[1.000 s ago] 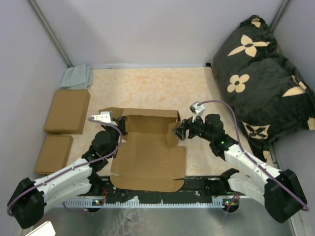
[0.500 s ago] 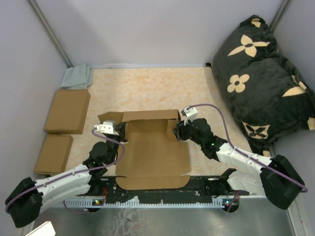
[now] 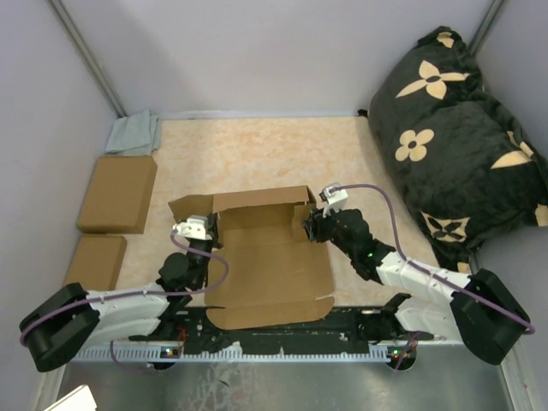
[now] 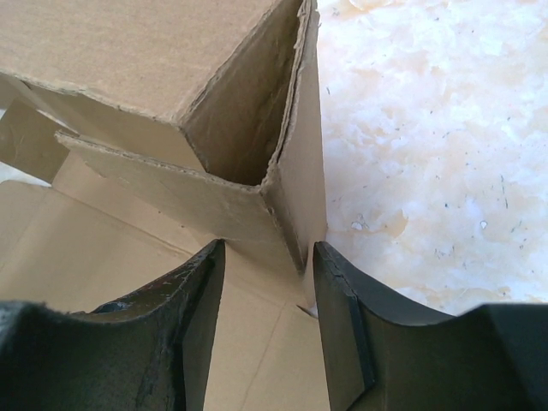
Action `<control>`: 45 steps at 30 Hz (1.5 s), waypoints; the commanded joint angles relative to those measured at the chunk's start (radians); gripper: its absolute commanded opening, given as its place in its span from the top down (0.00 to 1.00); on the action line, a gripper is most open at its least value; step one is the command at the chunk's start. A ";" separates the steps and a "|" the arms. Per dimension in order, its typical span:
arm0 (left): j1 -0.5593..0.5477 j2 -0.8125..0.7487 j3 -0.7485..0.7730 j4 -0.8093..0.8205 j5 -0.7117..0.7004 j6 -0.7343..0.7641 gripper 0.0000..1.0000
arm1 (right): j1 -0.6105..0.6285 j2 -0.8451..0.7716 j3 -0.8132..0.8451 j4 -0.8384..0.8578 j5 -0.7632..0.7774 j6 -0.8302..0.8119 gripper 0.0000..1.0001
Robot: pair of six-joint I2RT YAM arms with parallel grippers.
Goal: Fold the paper box
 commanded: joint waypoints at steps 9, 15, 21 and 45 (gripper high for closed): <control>-0.030 0.026 0.015 0.072 0.011 0.044 1.00 | 0.008 0.071 0.024 0.121 0.097 -0.003 0.84; -0.039 -0.027 0.013 0.022 0.008 0.040 1.00 | 0.018 0.098 0.035 0.101 0.126 0.037 0.78; -0.050 -0.027 0.022 0.011 0.020 0.038 1.00 | 0.047 0.163 0.073 0.103 0.206 0.060 0.83; -0.080 -0.038 0.133 -0.151 0.019 0.060 1.00 | 0.157 0.321 0.123 0.160 0.491 0.077 0.74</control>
